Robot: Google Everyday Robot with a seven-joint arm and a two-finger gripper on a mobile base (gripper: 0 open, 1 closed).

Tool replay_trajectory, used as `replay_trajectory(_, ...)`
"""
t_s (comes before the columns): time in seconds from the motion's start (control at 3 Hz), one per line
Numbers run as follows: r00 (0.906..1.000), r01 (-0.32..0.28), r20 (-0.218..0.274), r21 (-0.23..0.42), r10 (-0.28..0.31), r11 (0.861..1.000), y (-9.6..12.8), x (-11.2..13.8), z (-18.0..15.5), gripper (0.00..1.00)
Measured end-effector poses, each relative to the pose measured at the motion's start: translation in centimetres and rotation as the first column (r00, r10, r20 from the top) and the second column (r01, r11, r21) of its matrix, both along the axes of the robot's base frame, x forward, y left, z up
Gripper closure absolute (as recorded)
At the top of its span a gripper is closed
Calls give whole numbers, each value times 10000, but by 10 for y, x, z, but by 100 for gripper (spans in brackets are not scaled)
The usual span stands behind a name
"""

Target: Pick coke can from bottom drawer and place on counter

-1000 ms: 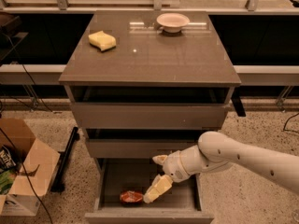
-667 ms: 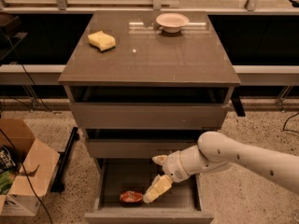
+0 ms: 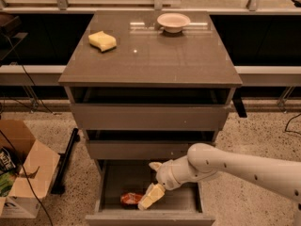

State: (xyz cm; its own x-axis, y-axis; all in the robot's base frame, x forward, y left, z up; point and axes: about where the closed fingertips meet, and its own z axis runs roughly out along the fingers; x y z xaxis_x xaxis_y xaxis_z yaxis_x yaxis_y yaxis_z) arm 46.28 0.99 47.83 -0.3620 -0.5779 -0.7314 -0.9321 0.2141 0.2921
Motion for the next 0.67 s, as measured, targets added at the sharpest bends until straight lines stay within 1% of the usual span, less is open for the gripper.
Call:
replay_trajectory(0.33, 9989, 129, 446, -466, -108, 9988, 10, 8, -38, 0)
replay_trajectory(0.67, 9978, 315, 608, -910, -260, 9954, 21, 21, -76, 0)
